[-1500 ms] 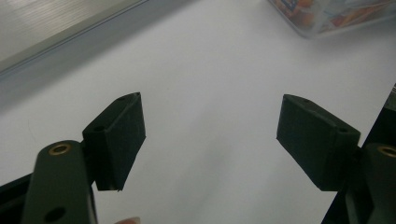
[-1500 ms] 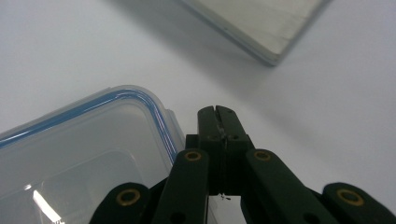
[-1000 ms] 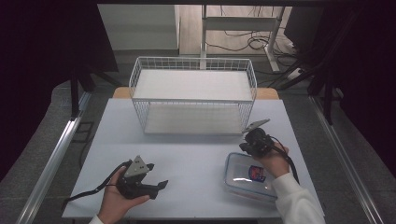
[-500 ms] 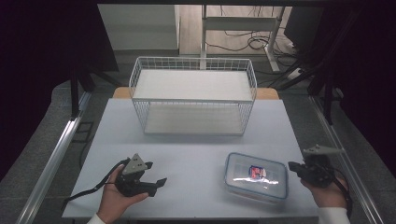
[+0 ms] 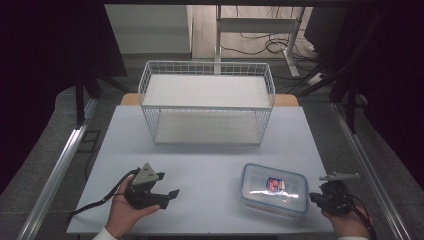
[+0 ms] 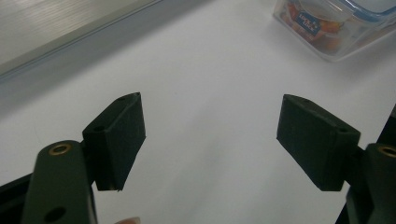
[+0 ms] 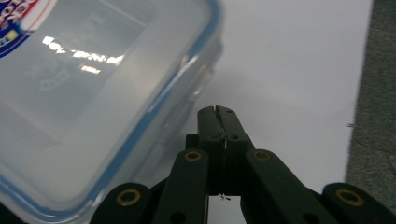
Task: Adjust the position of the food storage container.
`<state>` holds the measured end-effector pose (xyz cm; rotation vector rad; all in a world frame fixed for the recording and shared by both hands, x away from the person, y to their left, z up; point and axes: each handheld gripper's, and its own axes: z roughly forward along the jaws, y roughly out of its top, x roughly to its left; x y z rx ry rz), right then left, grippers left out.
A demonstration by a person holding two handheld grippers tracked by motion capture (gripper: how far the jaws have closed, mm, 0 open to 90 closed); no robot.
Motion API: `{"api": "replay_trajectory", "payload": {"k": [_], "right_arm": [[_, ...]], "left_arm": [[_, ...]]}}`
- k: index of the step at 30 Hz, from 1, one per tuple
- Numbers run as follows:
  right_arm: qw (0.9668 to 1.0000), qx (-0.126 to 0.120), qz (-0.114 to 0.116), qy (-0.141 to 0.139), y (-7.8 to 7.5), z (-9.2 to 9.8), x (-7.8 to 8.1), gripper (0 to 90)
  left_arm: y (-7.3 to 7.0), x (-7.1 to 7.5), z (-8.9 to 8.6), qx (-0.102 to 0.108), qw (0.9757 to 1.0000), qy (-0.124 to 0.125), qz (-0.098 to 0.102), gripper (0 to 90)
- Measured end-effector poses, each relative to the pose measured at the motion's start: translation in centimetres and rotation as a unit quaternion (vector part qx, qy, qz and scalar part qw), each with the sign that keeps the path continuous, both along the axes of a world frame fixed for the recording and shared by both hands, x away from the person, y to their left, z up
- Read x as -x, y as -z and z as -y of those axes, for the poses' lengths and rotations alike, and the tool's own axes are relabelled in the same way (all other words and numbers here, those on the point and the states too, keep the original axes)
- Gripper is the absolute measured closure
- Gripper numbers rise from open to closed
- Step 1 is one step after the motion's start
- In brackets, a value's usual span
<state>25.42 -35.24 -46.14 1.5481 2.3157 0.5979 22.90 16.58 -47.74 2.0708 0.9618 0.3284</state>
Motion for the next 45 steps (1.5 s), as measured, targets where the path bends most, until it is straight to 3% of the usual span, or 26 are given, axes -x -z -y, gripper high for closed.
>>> {"api": "replay_trajectory", "payload": {"k": [4, 9, 17, 21, 26, 28, 34, 35, 41, 45], "right_arm": [[0.9998, 0.019, -0.007, -0.004, 0.2, -0.8, -0.2, 89.1], [0.9997, 0.015, -0.009, -0.015, 0.4, -1.7, -0.7, 89.1], [0.9981, 0.016, -0.007, -0.060, 0.5, -5.5, -3.1, 89.1], [0.9958, 0.021, -0.009, -0.089, 0.7, -8.3, -4.4, 89.1], [0.9927, 0.020, -0.007, -0.119, 1.0, -10.9, -4.8, 89.1], [0.9900, 0.014, -0.006, -0.140, 1.1, -12.5, -5.1, 89.1], [0.9860, 0.015, -0.005, -0.166, 1.3, -15.5, -5.6, 89.1], [0.9853, 0.017, -0.004, -0.170, 1.3, -15.9, -5.6, 89.1], [0.9810, 0.016, 0.001, -0.193, 1.4, -17.5, -5.9, 89.1], [0.9792, 0.017, 0.004, -0.202, 1.5, -17.9, -5.9, 89.1]], "left_arm": [[0.0, 0.0, 0.0, -0.001, 1.0000, -0.001, 0.001, 23.3], [0.0, -0.1, 0.0, -0.003, 1.0000, -0.003, 0.000, 23.2], [-0.2, -0.1, -0.3, -0.001, 0.9999, -0.012, 0.004, 22.8], [-0.2, -0.2, -0.3, -0.001, 0.9999, -0.013, 0.002, 22.4], [-0.2, -0.3, -0.4, 0.001, 0.9998, -0.017, 0.005, 22.0], [-0.4, -0.3, -0.6, 0.004, 0.9997, -0.022, 0.008, 22.0], [-0.3, -0.4, -0.9, 0.012, 0.9995, -0.029, 0.005, 22.0], [-0.2, -0.4, -1.1, 0.023, 0.9992, -0.033, -0.001, 22.0], [-0.3, -0.4, -1.4, 0.024, 0.9986, -0.044, 0.013, 22.8], [-0.3, -0.4, -1.4, 0.021, 0.9986, -0.046, 0.011, 23.3]]}}
